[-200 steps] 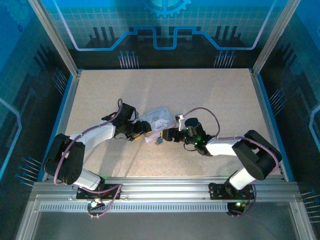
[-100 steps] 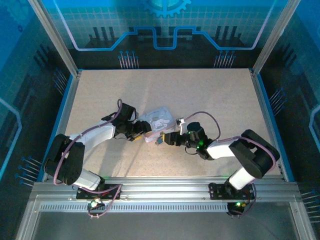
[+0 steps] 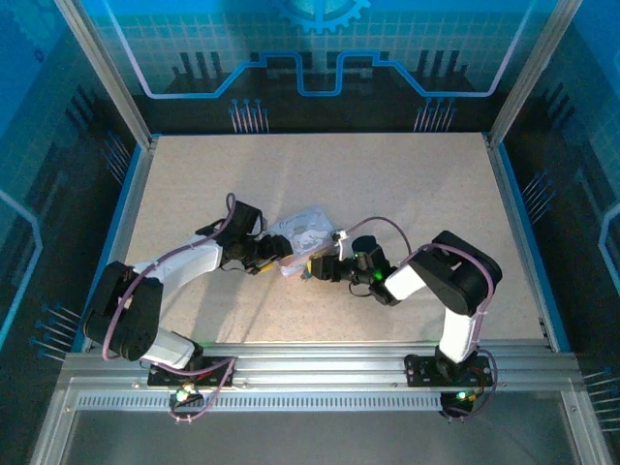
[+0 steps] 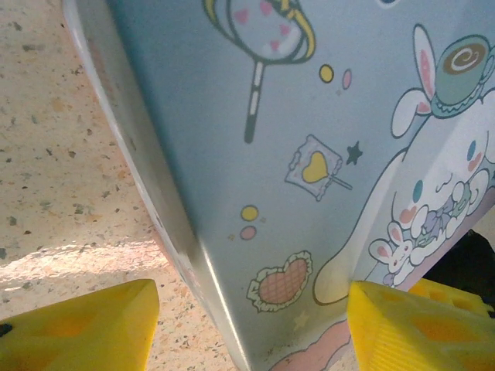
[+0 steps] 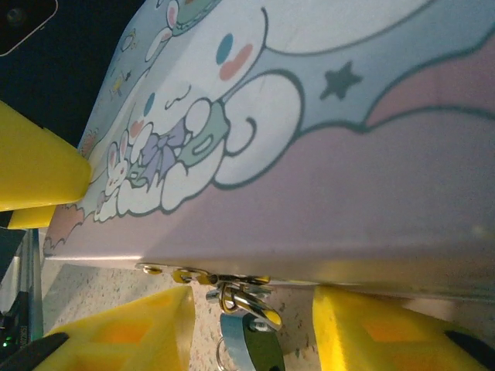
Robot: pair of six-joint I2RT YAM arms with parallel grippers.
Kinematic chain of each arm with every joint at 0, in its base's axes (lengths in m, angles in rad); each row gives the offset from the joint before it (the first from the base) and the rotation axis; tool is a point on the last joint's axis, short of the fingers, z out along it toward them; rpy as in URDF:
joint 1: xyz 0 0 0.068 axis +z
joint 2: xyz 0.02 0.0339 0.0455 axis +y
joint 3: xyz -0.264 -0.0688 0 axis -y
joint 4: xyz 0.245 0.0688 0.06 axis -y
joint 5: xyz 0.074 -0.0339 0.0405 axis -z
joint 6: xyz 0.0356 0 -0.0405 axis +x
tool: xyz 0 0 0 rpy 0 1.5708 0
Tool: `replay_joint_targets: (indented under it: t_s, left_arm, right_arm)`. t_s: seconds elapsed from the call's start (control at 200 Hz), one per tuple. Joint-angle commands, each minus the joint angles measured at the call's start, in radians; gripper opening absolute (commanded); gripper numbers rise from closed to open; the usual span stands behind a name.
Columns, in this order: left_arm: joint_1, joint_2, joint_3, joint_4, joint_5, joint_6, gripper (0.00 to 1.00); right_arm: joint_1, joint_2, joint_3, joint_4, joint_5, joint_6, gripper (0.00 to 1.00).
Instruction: Unlock the padlock with the key
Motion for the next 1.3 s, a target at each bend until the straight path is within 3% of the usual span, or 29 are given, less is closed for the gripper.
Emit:
replay_joint_targets:
  t_s: [0.0, 0.28, 0.855, 1.291]
  left_arm:
    - [-0.005, -0.018, -0.023, -0.044, -0.017, -0.010, 0.66]
    - [-0.005, -0.017, -0.023, -0.044, -0.018, -0.010, 0.66]
    - [-0.006, -0.024, -0.022, -0.053, -0.022, -0.011, 0.66]
    - [-0.006, -0.027, -0.019, -0.061, -0.024, -0.008, 0.66]
  right_arm:
    - [0.015, 0.030, 0.025, 0.082, -0.032, 0.018, 0.45]
    - [0.016, 0.024, 0.005, 0.065, -0.016, 0.012, 0.39]
    - [0.017, -0.012, -0.026, 0.007, 0.022, 0.015, 0.14]
    - [0.016, -0.052, -0.037, -0.007, 0.038, 0.022, 0.08]
